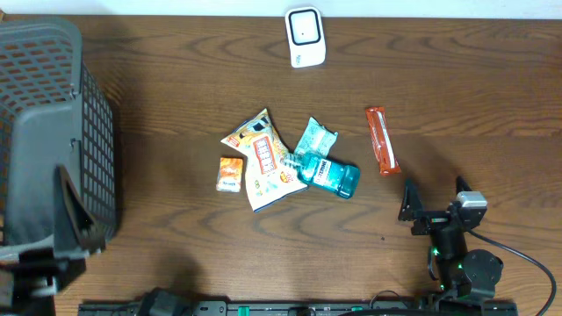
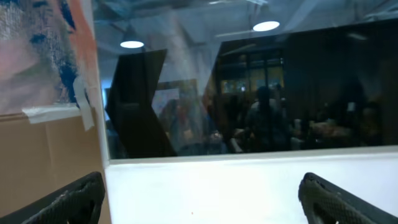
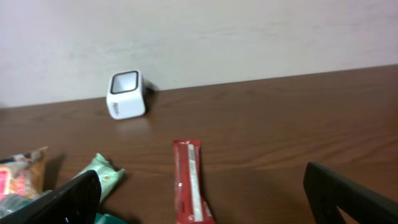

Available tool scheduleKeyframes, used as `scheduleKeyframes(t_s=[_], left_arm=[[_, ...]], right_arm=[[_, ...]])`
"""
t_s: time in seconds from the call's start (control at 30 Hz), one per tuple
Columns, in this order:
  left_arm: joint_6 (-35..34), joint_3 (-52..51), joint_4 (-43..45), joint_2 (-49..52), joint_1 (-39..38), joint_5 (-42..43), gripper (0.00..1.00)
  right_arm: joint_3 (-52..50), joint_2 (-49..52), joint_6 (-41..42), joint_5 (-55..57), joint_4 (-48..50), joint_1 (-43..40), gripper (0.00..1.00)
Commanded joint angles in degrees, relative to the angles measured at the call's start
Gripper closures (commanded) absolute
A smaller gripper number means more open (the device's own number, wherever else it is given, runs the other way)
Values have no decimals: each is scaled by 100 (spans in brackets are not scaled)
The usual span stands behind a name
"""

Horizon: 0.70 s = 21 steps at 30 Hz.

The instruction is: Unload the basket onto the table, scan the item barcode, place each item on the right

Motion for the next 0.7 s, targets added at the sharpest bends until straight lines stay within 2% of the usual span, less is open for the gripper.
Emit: scheduleKeyframes(t_s=[0.0, 0.07, 0.13, 0.23, 0.4, 0.6, 0.67], left_arm=[[-398, -173, -234, -326, 481, 1602, 1], [-400, -278, -470, -551, 846, 2490, 1], [-496, -365, -629, -721, 1154, 2994, 0], [-903, -466, -824, -922, 1502, 3285, 1], [-951, -507, -772, -1292, 1357, 3617, 0], [-953, -507, -887, -1954, 1290, 3620, 0], [-953, -507, -946, -2173, 1290, 3620, 0]], right_arm=[[-20, -33, 977, -341, 15, 28, 1], [-20, -31, 2208, -741, 37, 28, 1], [-20, -33, 3152, -1276, 50, 28, 1], [-20, -33, 4011, -2085, 61, 28, 1], [-20, -33, 4183, -3213, 11, 28, 1], [-20, -33, 4269, -3707, 7, 28, 1], [-20, -33, 4535, -3842, 15, 28, 1]])
